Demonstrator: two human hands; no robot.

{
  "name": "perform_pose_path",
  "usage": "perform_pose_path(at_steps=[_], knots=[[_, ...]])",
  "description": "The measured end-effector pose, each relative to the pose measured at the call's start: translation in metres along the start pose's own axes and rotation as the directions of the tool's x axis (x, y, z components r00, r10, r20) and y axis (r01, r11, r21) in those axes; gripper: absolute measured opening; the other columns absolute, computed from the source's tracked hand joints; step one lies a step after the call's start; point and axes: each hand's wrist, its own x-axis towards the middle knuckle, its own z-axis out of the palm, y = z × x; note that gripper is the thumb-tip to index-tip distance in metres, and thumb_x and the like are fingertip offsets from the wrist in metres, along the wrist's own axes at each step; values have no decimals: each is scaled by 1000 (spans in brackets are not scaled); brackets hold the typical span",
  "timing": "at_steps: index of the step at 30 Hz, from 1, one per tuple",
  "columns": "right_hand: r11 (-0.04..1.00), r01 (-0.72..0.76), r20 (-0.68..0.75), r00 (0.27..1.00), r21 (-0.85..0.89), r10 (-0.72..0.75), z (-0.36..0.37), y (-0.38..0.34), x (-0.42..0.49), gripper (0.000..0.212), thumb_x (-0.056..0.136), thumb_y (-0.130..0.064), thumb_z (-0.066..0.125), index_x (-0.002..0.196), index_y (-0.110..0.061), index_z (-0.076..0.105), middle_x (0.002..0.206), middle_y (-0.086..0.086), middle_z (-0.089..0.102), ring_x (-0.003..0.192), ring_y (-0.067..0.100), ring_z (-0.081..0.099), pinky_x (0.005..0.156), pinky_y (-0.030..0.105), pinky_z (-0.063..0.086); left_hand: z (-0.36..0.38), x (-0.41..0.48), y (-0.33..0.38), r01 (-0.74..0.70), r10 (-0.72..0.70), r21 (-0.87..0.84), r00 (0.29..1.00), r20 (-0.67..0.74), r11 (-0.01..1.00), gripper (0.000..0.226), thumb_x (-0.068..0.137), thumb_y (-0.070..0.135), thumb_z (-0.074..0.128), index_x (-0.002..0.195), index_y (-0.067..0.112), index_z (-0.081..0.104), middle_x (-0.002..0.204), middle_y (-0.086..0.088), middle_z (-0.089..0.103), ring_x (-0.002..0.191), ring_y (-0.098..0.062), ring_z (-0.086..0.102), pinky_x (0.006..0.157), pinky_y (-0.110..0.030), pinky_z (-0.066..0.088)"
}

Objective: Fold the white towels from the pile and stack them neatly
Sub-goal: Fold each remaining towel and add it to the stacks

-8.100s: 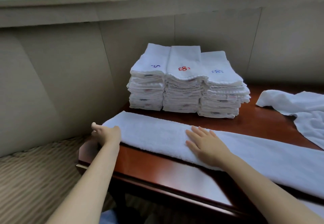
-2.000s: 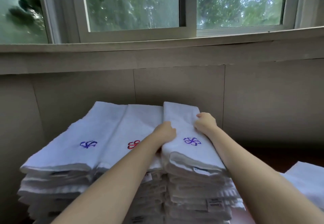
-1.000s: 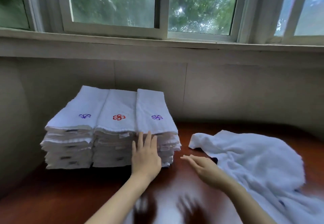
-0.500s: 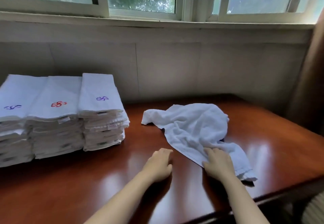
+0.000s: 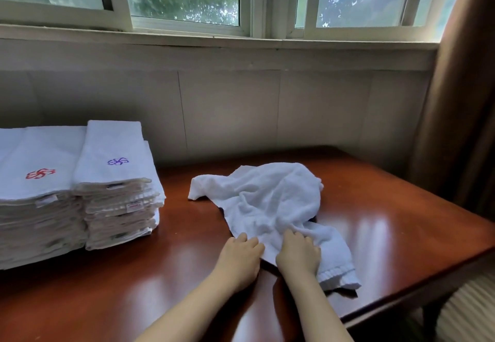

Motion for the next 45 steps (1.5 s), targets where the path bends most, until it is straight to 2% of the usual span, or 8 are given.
perform_pose_path(at_steps=[10,16,24,29,33,37,41,45], knots=[[991,72,-260,965,116,-40,-12,-10,-6,31,82,-1,44,102,-14,63,103,4,64,103,26,50,78,30,39,-5,-51,-51,-79,79,34,997,-16,996,38,24,30,85,53,26,62,49,16,54,48,-5,54,37,-15,36],[951,188,-396,915,247,-78,-13,-10,-9,40,81,7,46,109,-13,65,98,10,65,100,32,51,70,35,44,0,-119,-120,445,-443,-117,895,42,888,19,92,21,45,108,21,57,106,6,60,103,-20,52,83,-34,44],[872,479,202,848,101,-490,9,-74,-46,10,94,-25,44,93,-16,46,92,8,63,91,27,57,56,31,32,2,-165,-143,758,-763,-329,630,146,563,14,93,15,41,98,26,48,108,3,53,99,-20,45,79,-36,45],[846,521,294,796,113,-530,15,-90,-69,23,93,-28,48,110,-12,47,105,12,63,98,28,59,64,31,38,-9,-155,-132,552,-515,-503,827,226,665,56,84,0,46,130,30,49,140,0,28,126,-25,38,97,-30,40],[732,341,311,740,590,-596,5,-88,-78,7,92,-18,56,86,-17,55,71,-1,62,54,3,53,56,20,43,-34,-154,-125,344,-440,-802,891,114,489,49,79,-16,41,95,21,68,114,0,57,110,-15,54,87,-25,41],[456,-64,424,501,887,-755,-1,-89,-88,10,94,-9,56,96,-15,63,82,-3,72,79,12,69,76,21,54,-35,-166,-146,429,-837,-902,508,203,41,29,96,15,49,125,12,51,114,-5,48,103,-20,51,91,-33,45],[678,453,152,756,579,-636,11,-88,-75,25,89,-3,50,95,-20,67,92,-1,72,91,16,66,80,23,48,-30,-187,-158,262,-801,-842,270,534,-472,28,96,22,50,117,4,50,95,-17,56,73,-28,55,63,-31,50],[791,595,176,772,142,-611,25,-81,-62,29,89,-10,48,113,-18,63,113,-1,63,108,20,56,80,25,42,-32,-207,-141,733,-941,-664,312,132,150,33,93,17,50,123,4,51,131,-20,46,119,-38,44,100,-39,37]])
